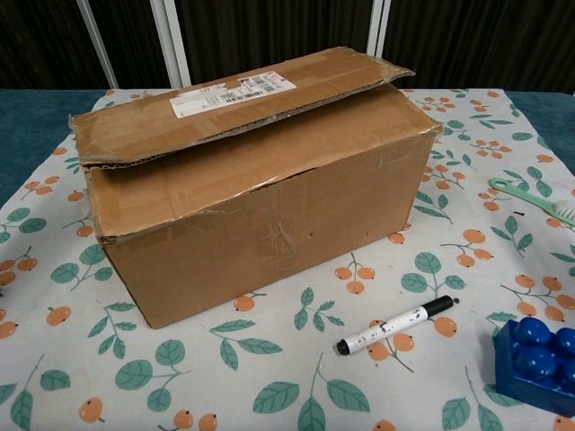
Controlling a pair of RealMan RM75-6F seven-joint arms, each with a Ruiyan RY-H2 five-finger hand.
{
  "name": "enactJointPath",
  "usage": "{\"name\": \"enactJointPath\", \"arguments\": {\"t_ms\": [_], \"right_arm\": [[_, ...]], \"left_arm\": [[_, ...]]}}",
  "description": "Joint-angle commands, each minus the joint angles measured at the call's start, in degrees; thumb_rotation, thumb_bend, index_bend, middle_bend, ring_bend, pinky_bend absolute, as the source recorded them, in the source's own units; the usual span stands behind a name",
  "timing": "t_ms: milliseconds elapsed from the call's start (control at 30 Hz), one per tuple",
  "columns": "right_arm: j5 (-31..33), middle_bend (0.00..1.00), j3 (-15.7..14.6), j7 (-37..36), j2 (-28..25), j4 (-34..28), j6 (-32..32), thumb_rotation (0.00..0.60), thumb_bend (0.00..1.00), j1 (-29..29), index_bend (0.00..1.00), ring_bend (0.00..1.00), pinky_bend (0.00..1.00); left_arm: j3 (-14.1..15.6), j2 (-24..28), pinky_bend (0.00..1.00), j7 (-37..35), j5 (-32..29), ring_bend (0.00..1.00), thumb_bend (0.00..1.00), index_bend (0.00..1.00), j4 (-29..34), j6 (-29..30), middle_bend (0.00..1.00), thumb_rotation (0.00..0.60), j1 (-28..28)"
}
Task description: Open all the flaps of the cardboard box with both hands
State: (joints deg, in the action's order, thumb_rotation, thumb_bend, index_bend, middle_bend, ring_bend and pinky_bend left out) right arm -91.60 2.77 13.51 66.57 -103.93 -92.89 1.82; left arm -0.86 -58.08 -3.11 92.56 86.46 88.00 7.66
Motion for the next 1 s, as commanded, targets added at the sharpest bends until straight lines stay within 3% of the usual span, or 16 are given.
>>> {"name": "enactJointPath", "arguments": {"t_ms": [33,133,500,633,733,1000], "right_arm": [[0.3,0.06,0.1,0.1,0.1,0.1,0.0,0.600,0.18,0.0,0.00,0.17,0.23],[0.4,0.06,0.2,0.3,0.1,0.1,0.0,0.600,0.18,0.0,0.00,0.17,0.23],[0.4,0.06,0.0,0.6,0.4,-0.1,0.2,0.600,0.18,0.0,0.00,0.17,0.23],[0.5,0.06,0.0,0.6,0.5,0.0,0.4,0.600,0.18,0.0,0.00,0.17,0.23],[0.5,0.06,0.0,0.7,0.5,0.1,0.5,0.600,0.18,-0.1,0.00,0.17,0.23],[0.9,0.06,0.2,0.6,0.6,0.1,0.5,0.600,0.18,-0.1,0.00,0.17,0.23]], "left_arm": [[1.3,-0.7,0.00,-1.0,4.3,0.00,0.20,0.10,-1.0,0.0,0.09,0.600,1.2],[1.9,-0.4,0.00,-1.7,8.2,0.00,0.20,0.10,-1.1,0.3,0.09,0.600,2.7],[-1.6,-3.7,0.00,-0.6,16.9,0.00,0.20,0.12,5.7,-0.8,0.10,0.600,11.3],[-2.6,-7.7,0.00,1.8,17.3,0.00,0.20,0.14,5.2,-1.9,0.10,0.600,13.0],[-1.9,-9.7,0.00,2.5,17.4,0.00,0.20,0.14,5.5,-5.2,0.10,0.600,14.7],[-0.9,-13.1,0.00,4.9,18.2,0.00,0.20,0.19,5.1,-6.9,0.11,0.600,16.1]]}}
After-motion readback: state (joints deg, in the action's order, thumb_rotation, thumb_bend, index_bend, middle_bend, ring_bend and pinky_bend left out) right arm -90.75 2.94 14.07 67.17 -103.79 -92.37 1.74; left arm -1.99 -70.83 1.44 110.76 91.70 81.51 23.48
